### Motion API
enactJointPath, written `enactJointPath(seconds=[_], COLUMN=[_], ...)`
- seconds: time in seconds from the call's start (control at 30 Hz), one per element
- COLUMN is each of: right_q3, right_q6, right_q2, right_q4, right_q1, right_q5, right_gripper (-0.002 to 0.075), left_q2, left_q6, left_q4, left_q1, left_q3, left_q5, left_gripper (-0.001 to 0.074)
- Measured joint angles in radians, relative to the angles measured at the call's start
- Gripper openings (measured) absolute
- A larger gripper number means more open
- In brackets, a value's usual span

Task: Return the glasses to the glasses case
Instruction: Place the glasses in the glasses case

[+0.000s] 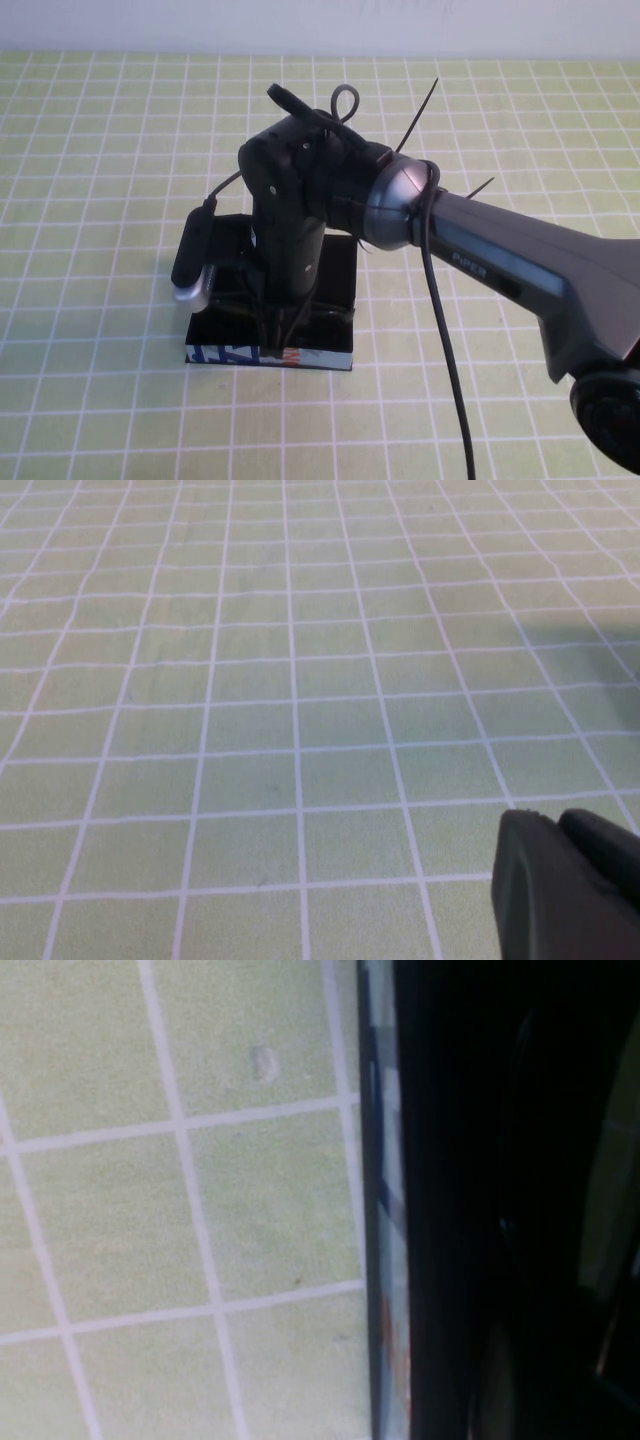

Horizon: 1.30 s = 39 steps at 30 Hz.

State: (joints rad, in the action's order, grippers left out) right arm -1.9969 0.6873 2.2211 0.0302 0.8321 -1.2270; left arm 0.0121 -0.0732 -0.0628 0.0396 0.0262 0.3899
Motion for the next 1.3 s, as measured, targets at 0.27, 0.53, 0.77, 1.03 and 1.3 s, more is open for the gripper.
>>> enactJointPath(seconds=[0.27, 0.53, 0.77, 1.03, 1.3], right_q3=[0.0, 0.0, 0.0, -0.013, -0.037], right_q6=[0.007, 0.016, 0.021, 0.02, 0.02], right_q2=[0.012, 0.017, 0.019, 0.021, 0.025], right_q4=[-0.004, -0.002, -0.002, 0.002, 0.002], right_q1=[0.0, -0.002, 0.001, 0.004, 0.015], right_q5=[0.0, 0.0, 0.0, 0.0, 0.0], right_gripper=[0.0065, 0.0065, 0.0064, 0.0064, 0.0064], left_q2=[0.0, 0.0, 0.0, 0.0, 0.0], left_q6=[0.0, 0.0, 0.0, 0.0, 0.0], left_q4=[0.0, 0.0, 0.0, 0.0, 0.0], left_q1=[0.0, 0.0, 0.0, 0.0, 0.0], left_q3=[0.0, 0.0, 0.0, 0.0, 0.0], left_q5=[0.0, 0.0, 0.0, 0.0, 0.0], left_gripper=[-0.0002, -0.0002, -0.0002, -0.0002, -0.0002])
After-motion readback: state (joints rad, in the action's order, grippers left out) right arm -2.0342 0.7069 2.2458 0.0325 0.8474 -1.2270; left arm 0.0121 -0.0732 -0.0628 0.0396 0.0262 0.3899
